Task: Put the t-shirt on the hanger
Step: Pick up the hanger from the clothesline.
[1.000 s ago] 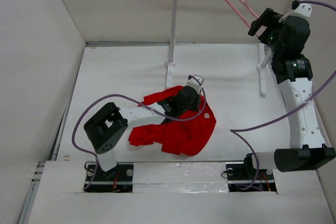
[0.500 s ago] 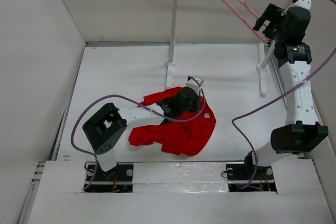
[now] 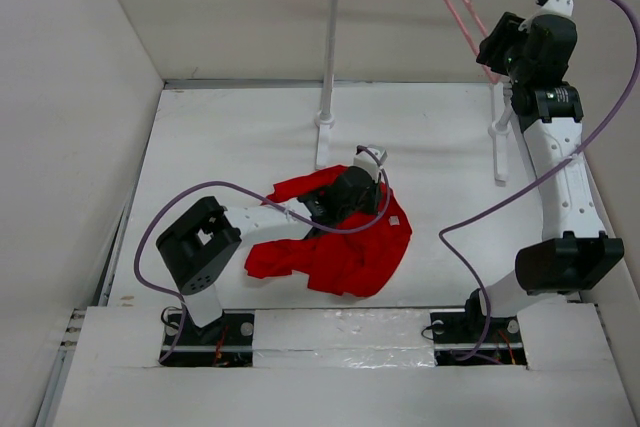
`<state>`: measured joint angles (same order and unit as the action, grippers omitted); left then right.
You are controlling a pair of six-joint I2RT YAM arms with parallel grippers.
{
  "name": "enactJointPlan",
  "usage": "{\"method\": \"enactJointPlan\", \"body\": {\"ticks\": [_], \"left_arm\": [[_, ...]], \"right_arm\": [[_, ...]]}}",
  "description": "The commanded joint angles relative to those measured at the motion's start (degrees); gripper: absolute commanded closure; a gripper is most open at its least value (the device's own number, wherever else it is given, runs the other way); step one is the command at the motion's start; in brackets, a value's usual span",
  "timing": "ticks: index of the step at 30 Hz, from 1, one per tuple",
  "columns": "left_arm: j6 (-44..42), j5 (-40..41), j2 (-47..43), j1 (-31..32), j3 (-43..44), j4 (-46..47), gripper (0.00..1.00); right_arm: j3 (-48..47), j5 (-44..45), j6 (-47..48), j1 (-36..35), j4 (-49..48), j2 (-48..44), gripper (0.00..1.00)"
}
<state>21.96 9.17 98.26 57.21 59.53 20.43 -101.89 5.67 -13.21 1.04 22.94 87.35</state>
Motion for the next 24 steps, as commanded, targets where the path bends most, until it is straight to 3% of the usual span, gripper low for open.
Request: {"method": "enactJointPlan", "body": {"ticks": [1,4,6,7,9,10,13,19,24], "left_arm": [[1.0,-0.6,-2.7,-0.2,-1.1,2.7,1.0],[1.2,-0.6,-3.1,-0.2,-1.5,3.0,1.0],[1.2,-0.4,-3.4,-0.2,-1.7,3.0,1.0],[1.2,-0.3,-3.5,-0.2,-1.7,2.9,1.0],[1.1,-0.2,-3.8,-0.2,-1.8,2.8,1.0],[1.1,-0.2,-3.9,-0.2,-1.9,2.7,1.0],[1.0,-0.4,-4.0,-0.2,-1.9,2.7,1.0],[1.2,-0.3,-4.3,-0.2,-2.1,3.0,1.0],[0.9,0.2,-4.7,-0.2,-1.5,2.5,1.0]], "right_arm": [[-2.3,0.6,1.9,-0.9,-1.8,-0.3,0.41],[-3.4,0.7,3.1,-2.4,-1.2,1.1,0.4],[-4.2,3.3,4.2,-4.0,-1.0,1.7,0.46],[-4.3,4.2,4.4,-4.6,-1.1,1.9,0.56],[-4.5,6.7,5.3,-6.0,-1.7,1.9,0.66],[-4.6,7.5,5.6,-6.0,-1.8,1.9,0.78],[-6.9,10.4,7.3,-8.1,-1.1,2.6,0.97],[-7.8,11.5,8.6,-9.4,-2.4,1.2,1.0],[-1.8,4.6,5.1,-6.1,-7.0,-5.1,1.0]]}}
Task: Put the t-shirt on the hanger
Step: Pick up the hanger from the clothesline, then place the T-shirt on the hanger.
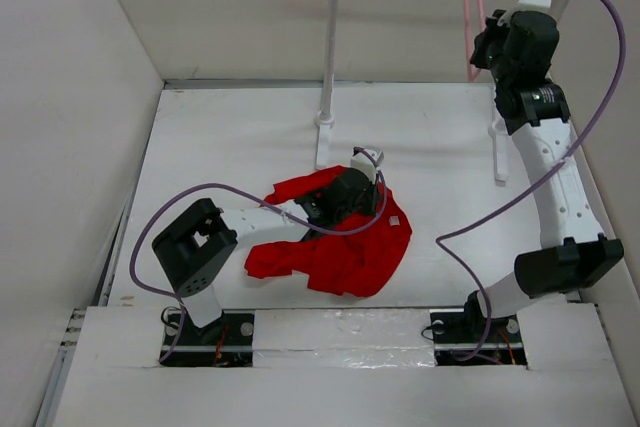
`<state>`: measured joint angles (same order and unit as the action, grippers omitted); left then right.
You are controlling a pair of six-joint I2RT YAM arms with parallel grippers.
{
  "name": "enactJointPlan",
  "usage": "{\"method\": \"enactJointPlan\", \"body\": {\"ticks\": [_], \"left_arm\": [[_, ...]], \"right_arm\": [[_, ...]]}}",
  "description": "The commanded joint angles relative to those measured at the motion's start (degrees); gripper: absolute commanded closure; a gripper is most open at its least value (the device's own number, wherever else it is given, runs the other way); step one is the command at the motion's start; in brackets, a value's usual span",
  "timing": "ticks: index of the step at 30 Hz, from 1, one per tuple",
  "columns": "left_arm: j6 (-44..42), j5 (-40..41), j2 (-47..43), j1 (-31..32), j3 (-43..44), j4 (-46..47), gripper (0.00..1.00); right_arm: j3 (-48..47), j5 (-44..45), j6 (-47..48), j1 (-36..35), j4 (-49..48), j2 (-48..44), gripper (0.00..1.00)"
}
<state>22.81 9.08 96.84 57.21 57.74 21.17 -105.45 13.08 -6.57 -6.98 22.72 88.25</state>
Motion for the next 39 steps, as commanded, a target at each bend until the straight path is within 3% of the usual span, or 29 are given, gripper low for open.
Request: {"method": "enactJointPlan", "body": {"ticks": [1,11,16,22,24,29,34,39], "left_arm": [[0.0,0.6,-3.2,-0.2,0.4,1.6,1.0],[-1.4,0.4,-0.5,-0.7,5.9,0.1,1.0],[-1.0,-1.0,0.9,-4.7,7.0,1.4,1.0],[-0.7,-4.3,3.6,-8.7,9.1,1.5,1.0],[-0.7,-5.0,4.0,-9.6,9.1,1.5,1.0],[-1.3,-5.5,5.0,-12.8,10.0,1.4,1.0],[0.5,-8.8,5.1,-18.9,9.9,2.3,1.0],[-0.7,-8.7,5.2,-20.2,10.6,1.2,1.0]], "right_arm": [[3.0,-3.2,-2.0,2.0,-7.2,-6.9,1.0],[23.5,-6.1,-8.8,1.4,-12.7,-18.0,1.0],[33.0,-6.9,-12.8,-2.6,-13.3,-24.7,1.0],[57.3,-5.9,-22.8,-12.6,-14.3,-42.6,1.0],[61.7,-6.5,-25.3,-15.8,-6.6,-49.8,1.0],[64.1,-10.8,-33.0,-22.4,5.4,-60.8,1.0],[65.0,-7.3,-38.3,-32.2,11.6,-61.3,1.0],[63.2,-2.4,-38.0,-37.0,13.4,-60.2,1.0]]}}
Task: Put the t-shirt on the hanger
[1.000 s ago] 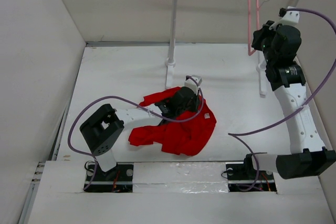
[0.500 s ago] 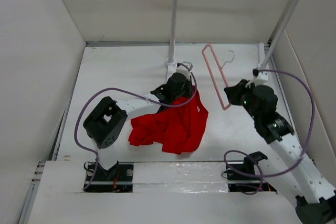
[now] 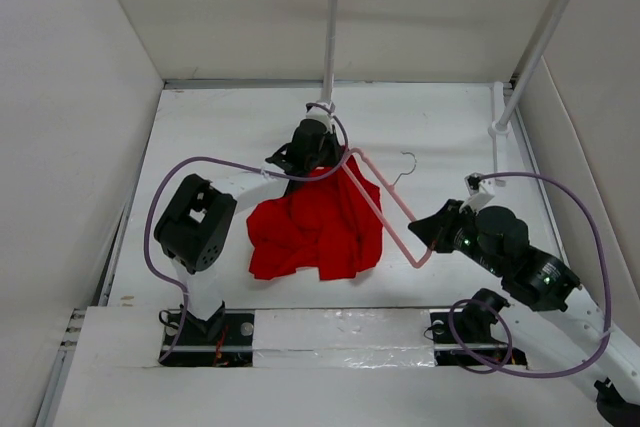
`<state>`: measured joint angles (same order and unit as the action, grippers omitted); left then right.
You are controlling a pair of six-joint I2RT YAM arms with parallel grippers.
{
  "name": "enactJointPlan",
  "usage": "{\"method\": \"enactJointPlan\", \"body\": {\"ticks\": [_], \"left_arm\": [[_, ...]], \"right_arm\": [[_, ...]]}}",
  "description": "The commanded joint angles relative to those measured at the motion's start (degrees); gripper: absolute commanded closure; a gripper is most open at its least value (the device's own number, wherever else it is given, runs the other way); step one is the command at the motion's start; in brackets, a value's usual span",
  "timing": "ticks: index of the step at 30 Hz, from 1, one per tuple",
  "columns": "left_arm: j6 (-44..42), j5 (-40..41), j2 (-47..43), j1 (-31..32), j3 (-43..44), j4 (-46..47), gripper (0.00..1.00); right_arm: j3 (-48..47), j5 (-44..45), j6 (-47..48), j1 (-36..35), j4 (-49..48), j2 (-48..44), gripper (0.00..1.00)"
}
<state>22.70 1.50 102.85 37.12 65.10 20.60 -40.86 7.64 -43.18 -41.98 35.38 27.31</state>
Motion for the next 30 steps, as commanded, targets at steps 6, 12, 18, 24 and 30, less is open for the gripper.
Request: {"method": "enactJointPlan", "body": {"ticks": [6,12,18,24,30], "left_arm": [[-0.7,-1.2,-0.9,-0.1,3.5,1.5,1.0],[-0.6,-1.1,-2.6,-0.1,1.8,1.5,1.0],[-1.2,-0.3,-3.1,-0.1,2.9,-0.3,1.0],[-1.5,0.0,-3.3,-0.1,4.2,-1.3,1.0],[-1.3,-0.3,-3.4,-0.1,5.0,-1.7,1.0]], "right_arm": [[-1.7,4.6,-1.0,-2.6,0.5,1.9,1.0],[-3.6,9.2,2.4,-2.6,-1.1,4.6,1.0],[-8.5,9.5,9.8,-2.6,-1.8,7.8,1.0],[-7.2,8.5,11.3,-2.6,-2.3,7.1,1.0],[-7.0,6.1,11.9,-2.6,-2.9,9.1,1.0]]}}
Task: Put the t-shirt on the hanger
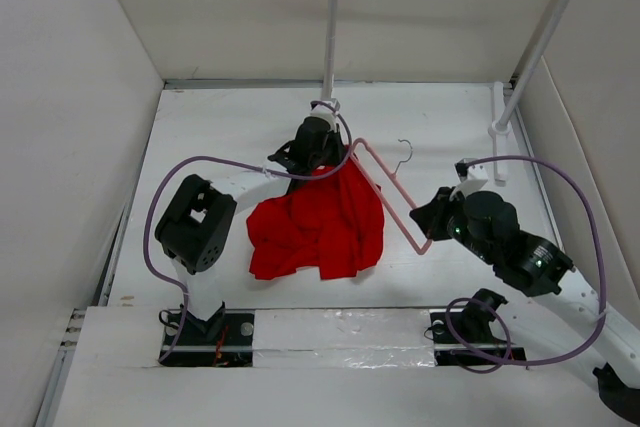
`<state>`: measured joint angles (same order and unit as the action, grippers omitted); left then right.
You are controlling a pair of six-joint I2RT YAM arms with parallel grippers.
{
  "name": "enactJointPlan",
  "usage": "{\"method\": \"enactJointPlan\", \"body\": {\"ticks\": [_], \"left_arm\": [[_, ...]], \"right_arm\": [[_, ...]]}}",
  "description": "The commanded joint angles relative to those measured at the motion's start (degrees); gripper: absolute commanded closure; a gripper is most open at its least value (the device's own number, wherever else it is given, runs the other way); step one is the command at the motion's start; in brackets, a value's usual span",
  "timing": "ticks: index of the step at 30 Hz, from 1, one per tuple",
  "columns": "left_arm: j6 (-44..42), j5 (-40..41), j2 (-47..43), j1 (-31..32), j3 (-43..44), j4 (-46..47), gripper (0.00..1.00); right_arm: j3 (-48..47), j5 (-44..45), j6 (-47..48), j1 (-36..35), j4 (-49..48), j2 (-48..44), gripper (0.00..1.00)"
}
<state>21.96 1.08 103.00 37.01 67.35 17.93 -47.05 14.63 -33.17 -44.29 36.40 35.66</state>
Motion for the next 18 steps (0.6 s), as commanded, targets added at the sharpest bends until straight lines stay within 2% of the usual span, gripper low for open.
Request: {"method": "enactJointPlan", "body": {"ticks": [1,8,14,18], "left_arm": [[-0.4,0.1,-3.6,0.0,3.1,0.5,1.0],[-0.2,-0.7,-5.3,0.0,3.9,0.1,1.0],[1.1,-5.3,-7.5,0.0,2.3,-0.3,1.0],[0.1,-5.6,-11.0,2.2,2.0,-1.7,1.0]], "right_arm": [[-0.6,-1.1,2.0,-0.8,-3.9,1.4,1.0],[-0.5,-2.1,1.5,-1.4,-4.1,4.9,1.0],[1.8,-3.4,-0.3,-3.5,-9.5,8.6,1.0],[1.4,-0.2,-0.4,-5.7,-14.4,12.4,1.0]]}}
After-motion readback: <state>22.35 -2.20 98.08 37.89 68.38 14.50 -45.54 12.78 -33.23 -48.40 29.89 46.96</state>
